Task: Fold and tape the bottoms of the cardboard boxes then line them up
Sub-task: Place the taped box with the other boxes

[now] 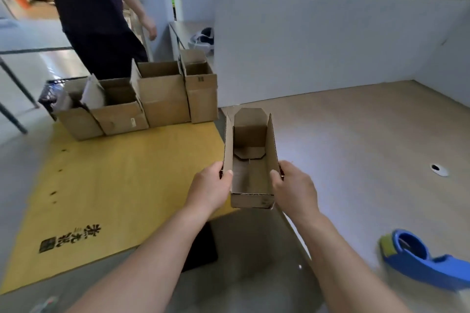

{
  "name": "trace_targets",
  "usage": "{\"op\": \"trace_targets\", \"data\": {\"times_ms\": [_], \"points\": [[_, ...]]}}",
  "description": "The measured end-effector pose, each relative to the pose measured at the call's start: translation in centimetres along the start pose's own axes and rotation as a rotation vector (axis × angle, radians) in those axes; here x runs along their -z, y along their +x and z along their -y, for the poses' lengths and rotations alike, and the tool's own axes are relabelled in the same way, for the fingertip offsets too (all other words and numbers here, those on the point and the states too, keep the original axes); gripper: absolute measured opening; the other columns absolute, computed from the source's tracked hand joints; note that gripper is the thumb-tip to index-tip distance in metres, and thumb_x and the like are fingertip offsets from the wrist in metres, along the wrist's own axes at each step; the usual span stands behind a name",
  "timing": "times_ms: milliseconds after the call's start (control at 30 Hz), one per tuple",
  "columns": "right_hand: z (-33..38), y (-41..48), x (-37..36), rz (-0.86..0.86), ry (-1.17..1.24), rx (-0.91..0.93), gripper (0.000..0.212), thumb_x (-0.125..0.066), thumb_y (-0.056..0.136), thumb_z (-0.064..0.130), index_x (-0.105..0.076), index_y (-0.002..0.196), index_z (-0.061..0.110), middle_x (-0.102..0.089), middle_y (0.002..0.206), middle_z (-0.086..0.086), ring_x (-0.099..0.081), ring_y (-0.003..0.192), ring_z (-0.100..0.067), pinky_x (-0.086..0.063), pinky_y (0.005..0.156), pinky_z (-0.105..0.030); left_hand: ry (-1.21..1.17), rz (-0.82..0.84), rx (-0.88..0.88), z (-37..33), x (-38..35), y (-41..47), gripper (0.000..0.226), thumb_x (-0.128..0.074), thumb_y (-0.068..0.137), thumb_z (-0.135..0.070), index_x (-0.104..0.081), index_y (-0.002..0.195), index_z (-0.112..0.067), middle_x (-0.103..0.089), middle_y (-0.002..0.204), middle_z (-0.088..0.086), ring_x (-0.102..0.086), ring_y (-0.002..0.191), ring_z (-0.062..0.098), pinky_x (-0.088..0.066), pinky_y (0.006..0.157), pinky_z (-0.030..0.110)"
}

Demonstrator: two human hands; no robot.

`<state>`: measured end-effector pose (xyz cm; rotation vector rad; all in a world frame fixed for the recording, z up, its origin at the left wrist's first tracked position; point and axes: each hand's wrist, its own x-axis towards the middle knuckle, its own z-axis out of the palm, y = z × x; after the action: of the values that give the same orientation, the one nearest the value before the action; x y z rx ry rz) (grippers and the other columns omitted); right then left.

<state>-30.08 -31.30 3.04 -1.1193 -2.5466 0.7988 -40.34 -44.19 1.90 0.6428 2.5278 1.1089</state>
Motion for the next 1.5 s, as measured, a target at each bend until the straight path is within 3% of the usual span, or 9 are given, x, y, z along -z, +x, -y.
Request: {"op": "trace_targets", "data": {"times_ms": [267, 467, 567, 633, 733, 900, 1200, 1367, 1500], "points": [[5.4, -0.6, -5.3, 0.21, 0.06, 0.257, 0.036, -0.042, 0.099, 0.035, -0.053, 0.129, 0.018, -0.065, 0.107, -0.002, -0.053, 0.087, -0.014, -0.046, 0.076, -0.028, 0.05, -0.241, 0.218, 5.6, 4.9, -2.2, 0.029, -0.041, 0.098, -0.022, -0.052, 0.104, 0.005, -0.06, 0.099, 0.029, -0.054, 0.096, 0.041, -0.034, 0.067, 0.041], [10.2, -2.6, -10.2, 0.362, 0.043, 0.376, 0.042, -0.038, 0.1, 0.037, -0.045, 0.138, 0.019, -0.064, 0.116, -0.005, -0.06, 0.101, -0.024, -0.051, 0.088, -0.039, 0.056, -0.354, 0.368, 10.8, 9.1, -5.0, 0.04, -0.039, 0.1, -0.026, -0.049, 0.133, -0.006, -0.061, 0.119, 0.018, -0.053, 0.101, 0.032, -0.037, 0.076, 0.033], [13.4, -3.6, -12.7, 0.409, 0.038, 0.407, 0.041, -0.037, 0.1, 0.035, -0.046, 0.136, 0.018, -0.063, 0.118, -0.006, -0.059, 0.102, -0.027, -0.05, 0.086, -0.039, 0.024, -0.387, 0.382, 14.3, 11.8, -5.3, 0.024, -0.04, 0.099, -0.026, -0.058, 0.099, -0.011, -0.062, 0.094, 0.015, -0.054, 0.091, 0.036, -0.038, 0.07, 0.037], [16.0, -3.9, -14.8, 0.417, 0.037, 0.414, 0.038, -0.037, 0.099, 0.034, -0.051, 0.131, 0.019, -0.065, 0.113, -0.006, -0.059, 0.098, -0.028, -0.05, 0.08, -0.037, -0.006, -0.419, 0.388, 16.6, 14.1, -5.1, 0.029, -0.041, 0.097, -0.023, -0.038, 0.07, -0.016, -0.048, 0.069, 0.007, -0.045, 0.073, 0.031, -0.029, 0.06, 0.036], [20.5, -4.4, -18.3, 0.408, 0.031, 0.414, 0.036, -0.037, 0.098, 0.034, -0.054, 0.126, 0.018, -0.066, 0.105, -0.006, -0.059, 0.091, -0.029, -0.045, 0.071, -0.034, 0.014, -0.433, 0.386, 20.1, 18.2, -4.2, 0.035, -0.042, 0.097, -0.022, -0.028, 0.065, -0.017, -0.039, 0.061, 0.004, -0.039, 0.065, 0.028, -0.025, 0.055, 0.036], [27.3, -5.6, -23.5, 0.412, 0.011, 0.369, 0.034, -0.037, 0.098, 0.034, -0.054, 0.123, 0.018, -0.066, 0.105, -0.007, -0.059, 0.091, -0.029, -0.042, 0.067, -0.032, 0.068, -0.399, 0.374, 25.7, 25.0, -2.4, 0.025, -0.042, 0.097, -0.024, -0.04, 0.074, -0.014, -0.046, 0.067, 0.007, -0.043, 0.072, 0.031, -0.028, 0.058, 0.035], [35.7, -5.9, -29.1, 0.46, -0.048, 0.407, 0.028, -0.036, 0.099, 0.032, -0.056, 0.11, 0.015, -0.065, 0.102, -0.008, -0.057, 0.089, -0.029, -0.043, 0.067, -0.034, 0.047, -0.409, 0.418, 32.3, 31.2, -0.2, 0.035, -0.043, 0.097, -0.021, -0.027, 0.067, -0.012, -0.041, 0.06, 0.007, -0.035, 0.062, 0.027, -0.024, 0.052, 0.034], [39.7, -3.3, -30.9, 0.473, -0.07, 0.476, 0.036, -0.038, 0.1, 0.035, -0.052, 0.125, 0.012, -0.062, 0.111, -0.009, -0.058, 0.095, -0.028, -0.046, 0.074, -0.035, 0.072, -0.426, 0.424, 34.2, 33.7, 3.8, 0.031, -0.041, 0.098, -0.023, -0.034, 0.07, -0.01, -0.045, 0.065, 0.009, -0.043, 0.073, 0.034, -0.027, 0.059, 0.037], [41.4, -0.7, -32.0, 0.458, -0.089, 0.483, 0.034, -0.04, 0.099, 0.032, -0.053, 0.123, 0.011, -0.063, 0.106, -0.008, -0.059, 0.091, -0.025, -0.051, 0.074, -0.036, 0.107, -0.367, 0.432, 34.6, 34.9, 7.2, 0.029, -0.041, 0.098, -0.024, -0.054, 0.102, 0.002, -0.06, 0.096, 0.024, -0.052, 0.095, 0.04, -0.037, 0.069, 0.037]]}}
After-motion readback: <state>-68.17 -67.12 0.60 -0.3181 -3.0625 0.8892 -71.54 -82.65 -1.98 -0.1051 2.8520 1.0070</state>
